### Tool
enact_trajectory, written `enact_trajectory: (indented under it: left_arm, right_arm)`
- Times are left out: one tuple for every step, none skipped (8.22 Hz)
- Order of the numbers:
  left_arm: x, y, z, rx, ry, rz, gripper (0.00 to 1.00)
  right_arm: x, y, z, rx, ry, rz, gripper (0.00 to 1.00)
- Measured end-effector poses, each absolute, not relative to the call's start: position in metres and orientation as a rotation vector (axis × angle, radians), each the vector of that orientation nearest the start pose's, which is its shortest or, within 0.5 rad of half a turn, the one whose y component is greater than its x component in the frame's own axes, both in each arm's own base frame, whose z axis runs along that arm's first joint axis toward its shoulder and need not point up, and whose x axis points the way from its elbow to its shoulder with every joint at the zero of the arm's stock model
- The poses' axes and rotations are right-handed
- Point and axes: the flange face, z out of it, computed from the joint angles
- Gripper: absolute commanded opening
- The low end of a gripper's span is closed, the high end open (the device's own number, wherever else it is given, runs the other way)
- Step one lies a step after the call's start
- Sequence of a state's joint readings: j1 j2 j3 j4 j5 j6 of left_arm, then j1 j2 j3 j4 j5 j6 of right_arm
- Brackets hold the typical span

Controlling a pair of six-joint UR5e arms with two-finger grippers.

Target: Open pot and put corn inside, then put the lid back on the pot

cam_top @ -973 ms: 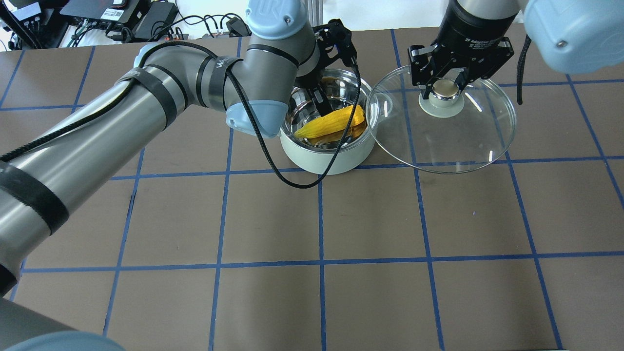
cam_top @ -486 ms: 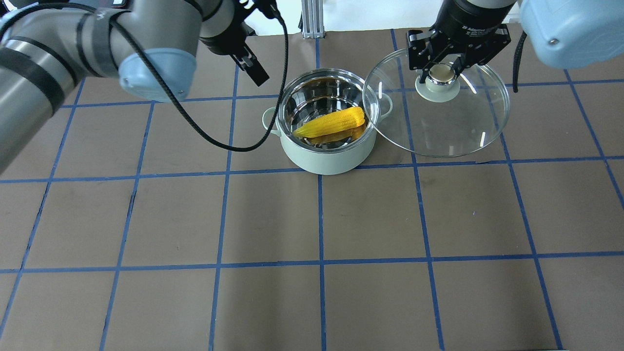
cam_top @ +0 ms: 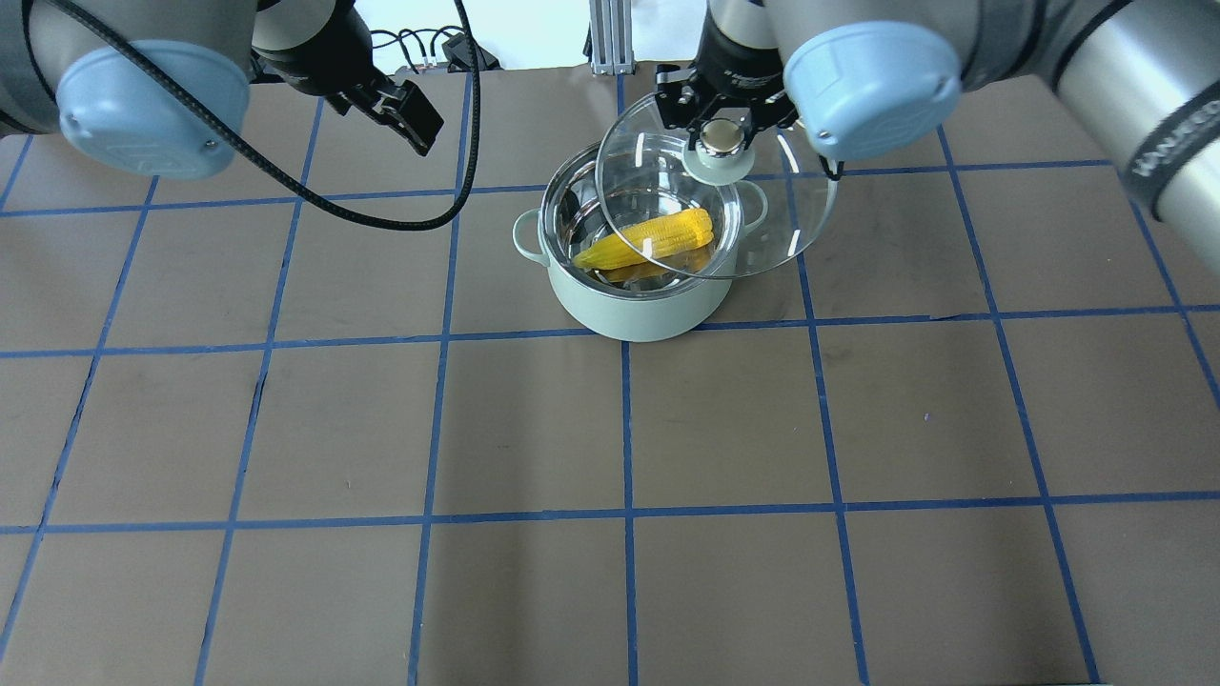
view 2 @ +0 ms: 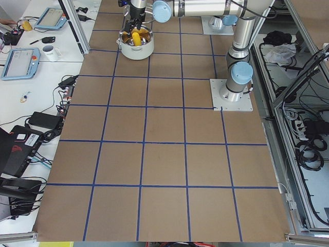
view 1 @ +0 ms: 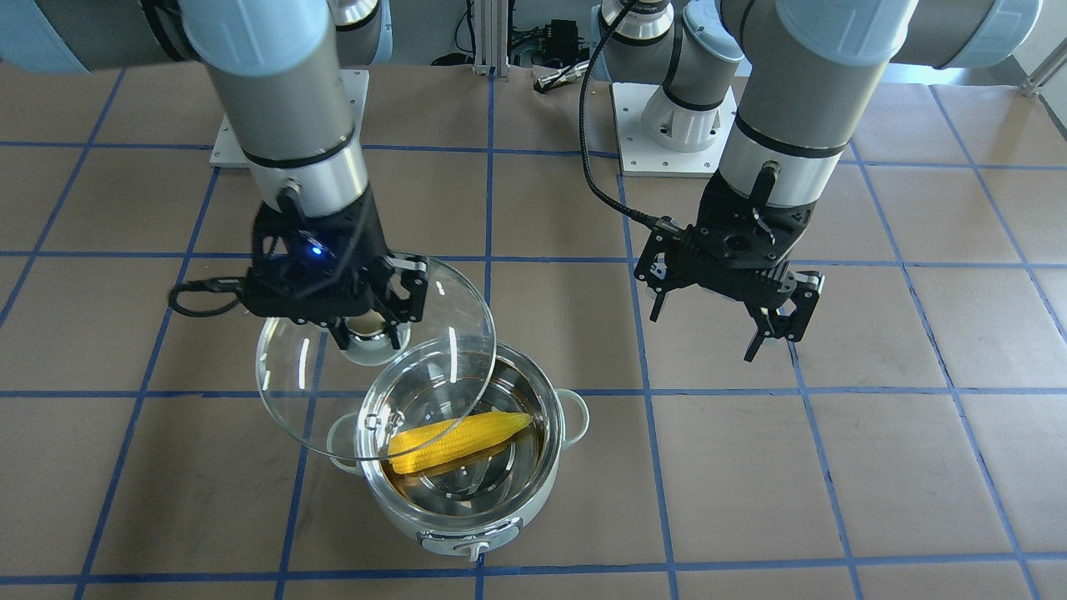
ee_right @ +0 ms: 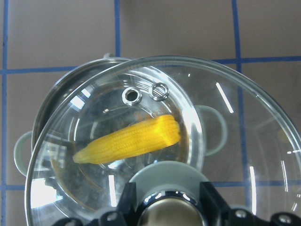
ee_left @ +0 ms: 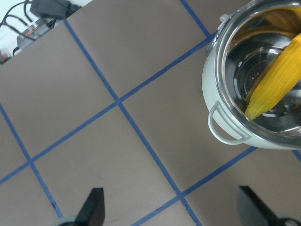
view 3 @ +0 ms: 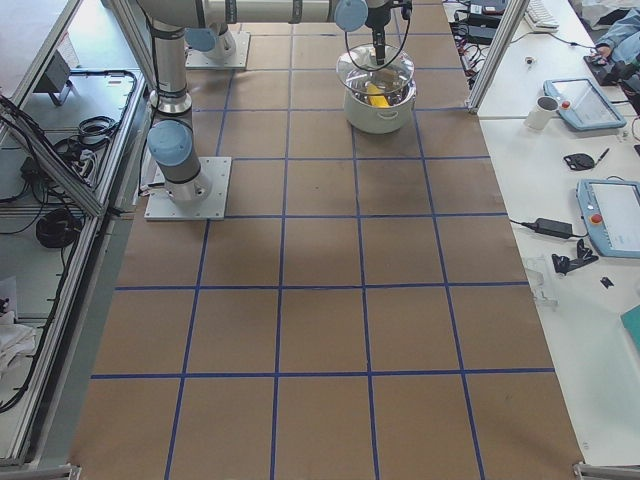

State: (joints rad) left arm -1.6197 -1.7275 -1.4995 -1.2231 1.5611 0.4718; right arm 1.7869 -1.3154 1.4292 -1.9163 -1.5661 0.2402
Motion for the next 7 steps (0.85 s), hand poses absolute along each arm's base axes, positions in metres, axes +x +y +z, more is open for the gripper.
enact_trajectory:
  left_arm:
    - [-0.156,-0.560,0.484,0.632,2.988,-0.340,1.00]
    - [-0.152,-0.549,0.487,0.495,3.003,-0.300,1.00]
    - [-0.149,-0.542,0.484,0.378,3.021,-0.255,1.00]
    - [-0.147,-0.537,0.478,0.280,3.037,-0.212,1.00]
    - [-0.144,-0.535,0.471,0.225,3.044,-0.180,1.00]
    - [-0.143,-0.534,0.465,0.199,3.047,-0.159,1.00]
    - [-0.142,-0.534,0.462,0.188,3.049,-0.146,1.00]
  right_arm:
    - [0.292,-0.583,0.427,0.071,3.051,-0.353,0.24]
    - [0.312,-0.589,0.404,0.124,3.040,-0.350,0.24]
    - [0.324,-0.595,0.390,0.181,3.020,-0.366,0.24]
    - [0.331,-0.598,0.383,0.204,3.007,-0.381,0.25]
    - [0.334,-0.601,0.377,0.209,3.003,-0.385,0.25]
    - [0.336,-0.602,0.374,0.204,3.004,-0.384,0.25]
    - [0.336,-0.603,0.370,0.195,3.011,-0.379,0.25]
